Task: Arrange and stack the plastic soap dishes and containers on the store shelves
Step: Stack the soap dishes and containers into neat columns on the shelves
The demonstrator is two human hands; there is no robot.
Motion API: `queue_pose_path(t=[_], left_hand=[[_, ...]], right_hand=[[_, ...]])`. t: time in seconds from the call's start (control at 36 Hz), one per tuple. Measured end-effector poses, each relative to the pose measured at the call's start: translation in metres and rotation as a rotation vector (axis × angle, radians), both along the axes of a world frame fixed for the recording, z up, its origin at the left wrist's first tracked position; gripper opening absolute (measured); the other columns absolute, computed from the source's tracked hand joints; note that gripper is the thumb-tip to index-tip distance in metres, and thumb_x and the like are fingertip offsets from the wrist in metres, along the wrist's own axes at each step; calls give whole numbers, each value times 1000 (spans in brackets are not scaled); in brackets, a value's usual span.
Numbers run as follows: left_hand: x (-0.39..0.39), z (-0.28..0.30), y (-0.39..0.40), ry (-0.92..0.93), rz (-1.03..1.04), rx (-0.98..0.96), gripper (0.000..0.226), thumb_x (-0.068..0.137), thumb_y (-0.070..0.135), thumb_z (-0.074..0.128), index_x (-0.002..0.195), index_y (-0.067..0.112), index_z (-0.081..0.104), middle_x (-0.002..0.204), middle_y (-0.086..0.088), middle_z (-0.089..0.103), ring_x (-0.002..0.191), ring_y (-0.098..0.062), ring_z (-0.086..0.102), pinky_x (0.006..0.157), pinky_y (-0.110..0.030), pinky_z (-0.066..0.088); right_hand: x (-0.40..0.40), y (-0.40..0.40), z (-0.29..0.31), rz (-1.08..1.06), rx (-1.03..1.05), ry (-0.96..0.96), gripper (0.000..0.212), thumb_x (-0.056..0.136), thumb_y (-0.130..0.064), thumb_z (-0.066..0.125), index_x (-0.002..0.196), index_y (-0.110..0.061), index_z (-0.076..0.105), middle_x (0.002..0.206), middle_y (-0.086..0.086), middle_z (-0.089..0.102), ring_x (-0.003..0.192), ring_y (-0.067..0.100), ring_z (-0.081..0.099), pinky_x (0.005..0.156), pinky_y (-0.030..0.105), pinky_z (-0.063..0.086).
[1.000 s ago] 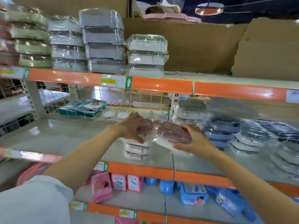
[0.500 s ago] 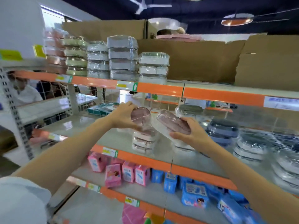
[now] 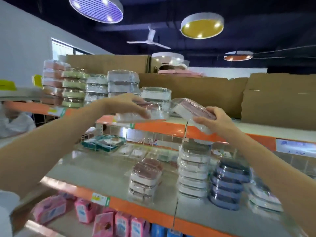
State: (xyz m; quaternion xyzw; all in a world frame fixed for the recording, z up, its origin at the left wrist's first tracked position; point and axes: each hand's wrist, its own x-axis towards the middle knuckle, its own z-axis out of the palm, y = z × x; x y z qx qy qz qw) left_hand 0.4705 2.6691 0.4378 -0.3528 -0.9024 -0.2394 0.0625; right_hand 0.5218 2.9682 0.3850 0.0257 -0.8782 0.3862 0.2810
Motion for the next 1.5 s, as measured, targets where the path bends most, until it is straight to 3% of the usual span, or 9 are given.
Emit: queue_pose_path(t=[0.19,0.36,0.56,0.64,0.78,1.11,1.19,1.33,1.5], left_hand=[[-28,40,34,63,-12,80,77,48,67,70,102,12,65,87,1,58,79,-12,53,71,-26,39],[-62,44,72,81,-40,135,68,58,57,78,111,16,64,110,-5,65,100,-20,61,88,-37,48],[-97,38,124,117,-90,171,59,69,44,79,115,22,48,99,14,50,86,-3,49,68,-19,36],[-111,26,148,165,-123,134,65,66,47,81,117,21,48,115,8,51,104,-9,49,80,-19,37],[-121,19,177,174,-174,117,65,68,49,79,120,21,50,119,8,51,108,-9,48,87,-22,37],[-126,-23,163,70,-161,409,63,85,47,63,137,19,44,137,5,47,119,-7,45,94,-20,37],[-125,-34,154,67,-184,507,59,88,33,64,139,14,41,138,1,45,123,-8,45,91,-9,36],[-126,-42,151,299,-58,585,46,86,24,68,127,9,53,121,-6,56,112,-15,54,93,-21,44],[-133,-47,156,437,101,407,36,90,47,56,105,14,58,98,-2,58,90,-17,57,75,-26,45]], right_hand=[[-53,29,28,18,118,-153,87,75,-50,73,143,-12,36,140,2,43,119,18,45,96,31,39],[-86,41,35,66,237,-297,70,80,-40,71,137,-13,41,131,2,46,114,18,46,95,28,37],[-113,53,27,199,179,-523,86,80,-40,70,149,-21,23,151,-3,27,135,15,31,105,24,26],[-110,64,32,249,19,-473,62,86,-31,66,139,-18,36,135,-3,42,115,12,46,90,16,34],[-115,81,37,335,-194,-299,127,55,-33,85,151,-34,3,152,-5,27,130,16,41,113,38,29],[-113,77,28,338,-171,-202,70,73,-23,76,134,-21,41,124,-2,58,107,7,60,76,16,50],[-112,77,27,319,-155,-200,73,71,-27,77,134,-21,42,122,-4,59,108,8,60,86,20,50],[-111,78,24,240,-101,-213,106,48,-49,81,142,-23,38,126,-2,58,114,15,57,103,39,45],[-108,78,24,220,-57,-180,78,75,-28,78,139,-40,35,121,-1,49,115,18,50,102,41,43]])
